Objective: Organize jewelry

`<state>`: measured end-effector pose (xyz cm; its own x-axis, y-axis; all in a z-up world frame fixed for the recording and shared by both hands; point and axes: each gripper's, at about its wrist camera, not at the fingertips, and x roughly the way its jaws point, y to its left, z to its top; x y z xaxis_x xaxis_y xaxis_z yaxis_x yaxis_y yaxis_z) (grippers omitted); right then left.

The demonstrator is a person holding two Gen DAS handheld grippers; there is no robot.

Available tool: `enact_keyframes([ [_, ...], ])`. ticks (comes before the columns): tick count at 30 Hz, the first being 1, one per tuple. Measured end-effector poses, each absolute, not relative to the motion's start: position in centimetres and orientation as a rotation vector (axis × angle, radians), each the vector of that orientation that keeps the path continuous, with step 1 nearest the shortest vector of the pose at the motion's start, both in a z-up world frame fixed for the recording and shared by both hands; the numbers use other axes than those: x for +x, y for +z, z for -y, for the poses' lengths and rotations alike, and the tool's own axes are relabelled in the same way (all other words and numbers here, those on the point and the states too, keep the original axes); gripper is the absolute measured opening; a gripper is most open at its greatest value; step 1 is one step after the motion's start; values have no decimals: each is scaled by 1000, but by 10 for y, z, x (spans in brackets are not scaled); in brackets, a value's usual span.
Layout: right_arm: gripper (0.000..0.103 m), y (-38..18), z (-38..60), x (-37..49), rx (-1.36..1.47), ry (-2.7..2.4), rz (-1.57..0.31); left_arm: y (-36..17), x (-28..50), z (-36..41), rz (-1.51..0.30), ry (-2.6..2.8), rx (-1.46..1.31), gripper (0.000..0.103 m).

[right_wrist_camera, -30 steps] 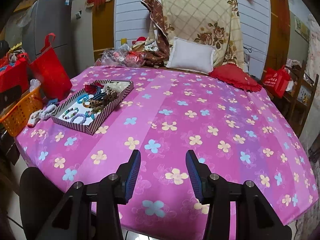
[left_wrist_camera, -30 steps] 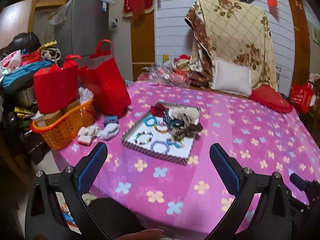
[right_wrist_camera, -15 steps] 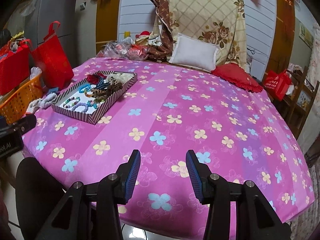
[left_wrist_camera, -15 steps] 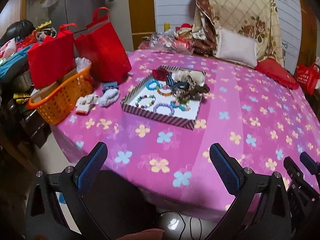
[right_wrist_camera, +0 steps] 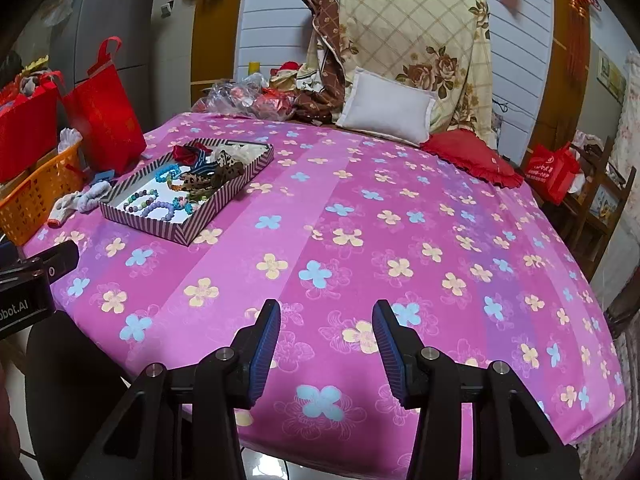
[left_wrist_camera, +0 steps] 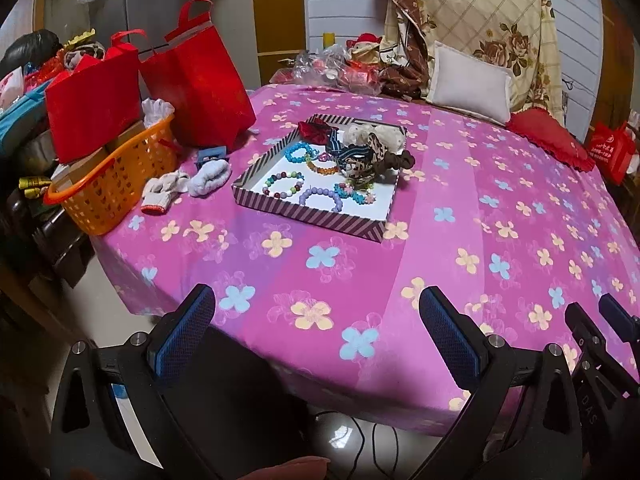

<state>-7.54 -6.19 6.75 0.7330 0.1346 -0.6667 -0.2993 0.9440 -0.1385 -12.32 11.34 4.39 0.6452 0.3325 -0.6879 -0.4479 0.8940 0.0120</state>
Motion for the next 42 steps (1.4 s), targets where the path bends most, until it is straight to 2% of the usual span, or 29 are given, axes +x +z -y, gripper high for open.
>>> enact_keyframes([
  [9, 47, 65, 59, -77, -267, 243, -705, 36, -121, -114, -776, 430, -185, 102],
  [15, 57, 65, 57, -77, -269, 240, -699, 33, -120, -117, -784, 424, -204, 102],
  [42, 59, 71, 47, -87, -263, 277, -643, 20, -116, -128, -827, 435, -241, 102],
])
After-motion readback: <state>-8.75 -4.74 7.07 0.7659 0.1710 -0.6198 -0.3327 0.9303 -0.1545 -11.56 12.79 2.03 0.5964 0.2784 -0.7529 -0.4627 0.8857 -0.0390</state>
